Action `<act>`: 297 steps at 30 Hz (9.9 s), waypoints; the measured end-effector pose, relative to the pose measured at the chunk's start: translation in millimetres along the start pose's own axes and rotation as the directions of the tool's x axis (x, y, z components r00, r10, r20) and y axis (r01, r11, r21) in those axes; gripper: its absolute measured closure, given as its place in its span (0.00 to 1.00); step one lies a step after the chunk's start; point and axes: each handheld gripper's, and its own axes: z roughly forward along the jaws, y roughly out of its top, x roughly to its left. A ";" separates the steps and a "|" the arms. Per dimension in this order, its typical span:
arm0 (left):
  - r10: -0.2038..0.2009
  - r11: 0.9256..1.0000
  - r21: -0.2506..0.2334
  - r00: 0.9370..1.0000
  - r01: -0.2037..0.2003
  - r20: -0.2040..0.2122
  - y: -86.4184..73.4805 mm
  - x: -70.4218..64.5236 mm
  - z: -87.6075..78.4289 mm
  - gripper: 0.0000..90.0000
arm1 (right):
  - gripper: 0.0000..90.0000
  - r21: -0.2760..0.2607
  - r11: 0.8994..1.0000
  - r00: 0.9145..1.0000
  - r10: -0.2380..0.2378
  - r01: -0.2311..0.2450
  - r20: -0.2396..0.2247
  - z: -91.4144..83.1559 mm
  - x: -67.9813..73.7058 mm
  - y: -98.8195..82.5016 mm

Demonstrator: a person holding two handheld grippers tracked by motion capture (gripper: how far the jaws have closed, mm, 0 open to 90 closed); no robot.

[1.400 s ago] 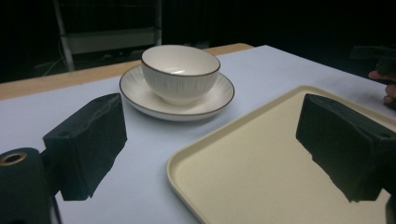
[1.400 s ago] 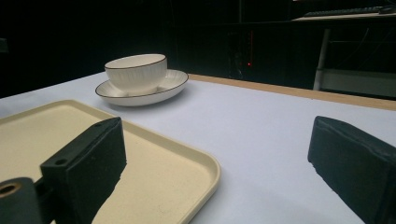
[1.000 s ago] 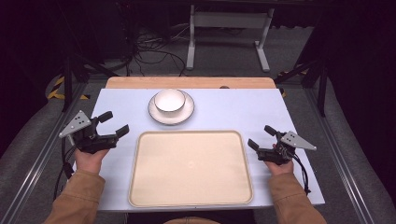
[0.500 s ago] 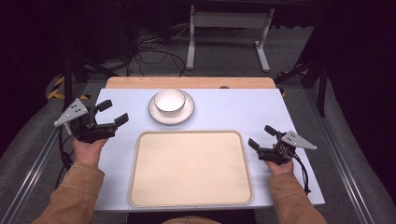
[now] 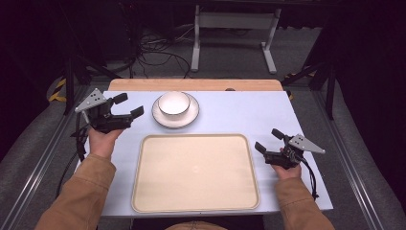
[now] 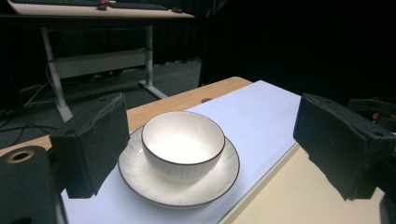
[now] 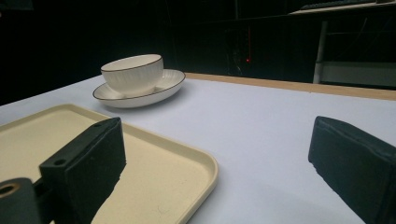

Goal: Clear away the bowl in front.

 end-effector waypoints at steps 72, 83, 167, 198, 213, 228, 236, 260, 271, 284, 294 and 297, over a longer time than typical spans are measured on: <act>0.240 0.822 0.478 0.950 -0.309 0.201 23.8 1.9 147.7 0.44 | 0.05 0.032 0.999 1.000 -0.003 0.003 -0.018 4.7 2.3 0.0; 0.268 0.708 0.608 0.933 -0.361 0.242 8.1 0.9 164.3 0.48 | 0.05 0.035 0.999 1.000 -0.002 0.003 -0.026 5.5 2.7 -0.2; 0.364 0.324 0.742 0.801 -0.587 0.475 31.0 -47.8 199.4 0.93 | 0.06 0.050 0.998 0.998 0.028 -0.025 -0.054 7.1 2.0 -1.5; 0.365 0.316 0.682 0.748 -0.660 0.554 80.3 -105.3 153.3 0.93 | 0.06 0.046 0.999 0.999 0.020 -0.017 -0.048 6.1 2.4 -0.9; 0.386 0.258 0.599 0.649 -0.758 0.655 85.5 -160.2 124.6 0.93 | 0.06 0.048 0.999 0.998 0.023 -0.020 -0.050 6.4 2.4 -1.2; 0.397 0.236 0.517 0.567 -0.823 0.722 82.7 -194.6 104.2 0.92 | 0.06 0.049 0.999 0.998 0.025 -0.023 -0.054 6.8 2.9 -1.4; 0.394 0.226 0.478 0.528 -0.849 0.753 77.5 -204.4 97.0 0.92 | 0.06 0.050 0.998 0.998 0.029 -0.026 -0.060 6.9 2.8 -1.4; 0.378 0.206 0.417 0.465 -0.885 0.801 39.9 -212.8 98.4 0.92 | 0.06 0.049 0.998 0.997 0.033 -0.030 -0.063 7.1 2.8 -1.5; 0.349 0.189 0.435 0.474 -0.880 0.808 19.9 -214.2 106.6 0.92 | 0.06 0.050 0.998 0.997 0.034 -0.031 -0.065 7.2 2.8 -1.5; 0.307 0.146 0.444 0.468 -0.884 0.829 -1.3 -215.4 118.4 0.92 | 0.06 0.050 0.998 0.997 0.037 -0.033 -0.070 7.6 2.1 -1.3; 0.276 0.147 0.467 0.489 -0.872 0.827 -18.3 -216.6 123.5 0.92 | 0.06 0.048 0.998 0.996 0.048 -0.044 -0.076 7.2 2.0 -1.3; 0.268 0.139 0.468 0.488 -0.873 0.831 -21.5 -216.5 124.9 0.92 | 0.06 0.048 0.998 0.996 0.051 -0.047 -0.077 7.0 2.2 -1.2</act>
